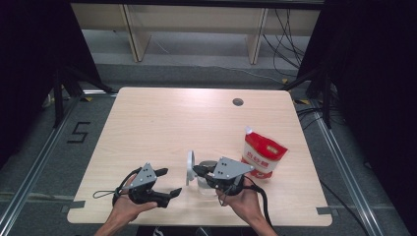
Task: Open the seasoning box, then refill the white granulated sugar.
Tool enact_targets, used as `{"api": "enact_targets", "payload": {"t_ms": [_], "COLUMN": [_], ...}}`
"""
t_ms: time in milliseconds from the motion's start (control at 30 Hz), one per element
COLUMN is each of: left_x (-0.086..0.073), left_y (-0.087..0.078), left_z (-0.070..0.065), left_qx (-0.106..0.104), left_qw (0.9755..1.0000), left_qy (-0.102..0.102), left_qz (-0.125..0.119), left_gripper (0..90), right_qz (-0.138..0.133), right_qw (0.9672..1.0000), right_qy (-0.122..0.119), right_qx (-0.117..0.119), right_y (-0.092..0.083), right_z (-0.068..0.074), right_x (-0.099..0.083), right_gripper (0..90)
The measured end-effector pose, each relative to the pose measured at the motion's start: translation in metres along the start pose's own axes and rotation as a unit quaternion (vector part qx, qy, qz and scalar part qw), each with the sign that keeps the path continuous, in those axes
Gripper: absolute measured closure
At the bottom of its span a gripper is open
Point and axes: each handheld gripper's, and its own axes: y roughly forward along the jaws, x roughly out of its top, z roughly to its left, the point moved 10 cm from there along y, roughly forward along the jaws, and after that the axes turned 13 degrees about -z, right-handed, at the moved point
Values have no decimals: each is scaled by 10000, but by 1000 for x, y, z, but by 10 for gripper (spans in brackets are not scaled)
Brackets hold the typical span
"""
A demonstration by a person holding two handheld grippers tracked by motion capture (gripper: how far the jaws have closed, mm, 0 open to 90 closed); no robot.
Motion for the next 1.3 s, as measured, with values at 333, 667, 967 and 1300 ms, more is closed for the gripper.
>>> {"api": "enact_targets", "payload": {"t_ms": [333, 667, 967, 1300], "left_x": [3, 4, 4, 3], "left_y": [-1, 0, -2, -1], "left_z": [1, 1, 3, 3], "left_qx": [-5, 55, 96, 77], "left_qw": [10000, 9999, 9999, 10000], "left_qy": [52, -78, -25, 6], "left_qz": [-35, -67, -38, -37], "left_gripper": [155, 155, 155, 155], "right_qz": [-58, -175, -1, 54], "right_qw": [9993, 9960, 9939, 9902], "right_qy": [76, 353, 553, 559], "right_qx": [-357, -806, -953, -1276], "right_y": [-27, -64, -88, -109], "right_z": [-19, -37, -40, -40], "right_x": [-5, -22, -43, -51], "right_gripper": [775, 602, 522, 474]}}
